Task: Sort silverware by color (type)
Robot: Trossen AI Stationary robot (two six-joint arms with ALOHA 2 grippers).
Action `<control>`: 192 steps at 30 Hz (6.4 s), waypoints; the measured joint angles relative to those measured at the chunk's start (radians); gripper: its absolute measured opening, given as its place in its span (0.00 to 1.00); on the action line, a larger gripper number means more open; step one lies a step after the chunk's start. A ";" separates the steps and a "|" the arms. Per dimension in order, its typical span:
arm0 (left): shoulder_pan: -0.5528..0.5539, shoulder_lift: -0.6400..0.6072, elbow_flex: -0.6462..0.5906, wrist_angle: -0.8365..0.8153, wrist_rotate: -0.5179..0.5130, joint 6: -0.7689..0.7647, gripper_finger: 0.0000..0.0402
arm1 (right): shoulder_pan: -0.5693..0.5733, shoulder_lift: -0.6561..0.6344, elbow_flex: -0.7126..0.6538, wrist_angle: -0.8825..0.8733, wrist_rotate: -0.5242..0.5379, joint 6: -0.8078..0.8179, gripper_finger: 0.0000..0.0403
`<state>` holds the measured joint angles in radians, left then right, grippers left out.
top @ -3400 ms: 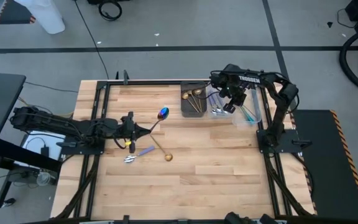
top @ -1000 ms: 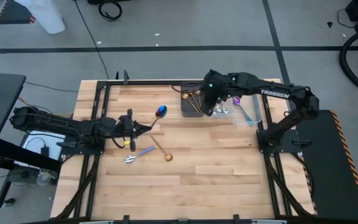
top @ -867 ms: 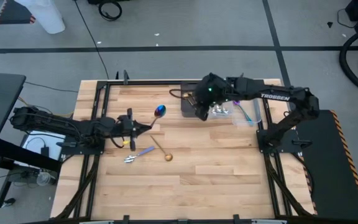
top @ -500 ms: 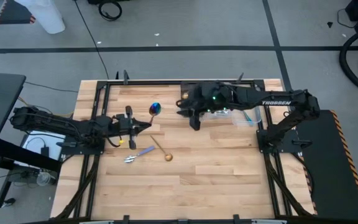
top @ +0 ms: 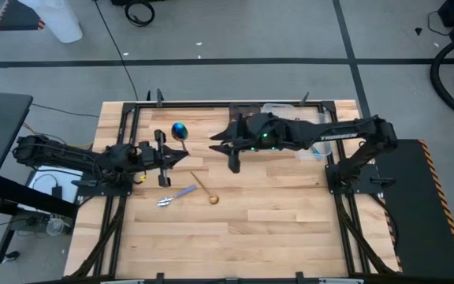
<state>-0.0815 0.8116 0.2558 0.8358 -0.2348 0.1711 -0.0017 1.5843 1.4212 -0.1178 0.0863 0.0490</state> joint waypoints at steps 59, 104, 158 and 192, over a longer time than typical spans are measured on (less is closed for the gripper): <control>-0.007 0.104 -0.001 0.081 0.119 -0.055 0.04 | 0.031 0.239 0.000 0.485 -0.111 -0.100 0.04; -0.007 0.103 0.000 -0.534 0.131 -0.282 0.38 | 0.032 0.240 0.000 0.392 -0.139 0.029 0.03; -0.007 0.104 0.000 -0.466 0.130 -0.078 0.38 | -0.067 0.035 0.000 -0.838 0.149 0.390 0.03; -0.008 0.105 0.000 -0.522 0.131 -0.214 0.38 | -0.269 -0.038 0.000 -1.094 0.111 0.331 0.03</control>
<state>-0.0891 0.9169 0.2554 0.3138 -0.1036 -0.0433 -0.2709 1.5464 1.4212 -1.2122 0.1974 0.3801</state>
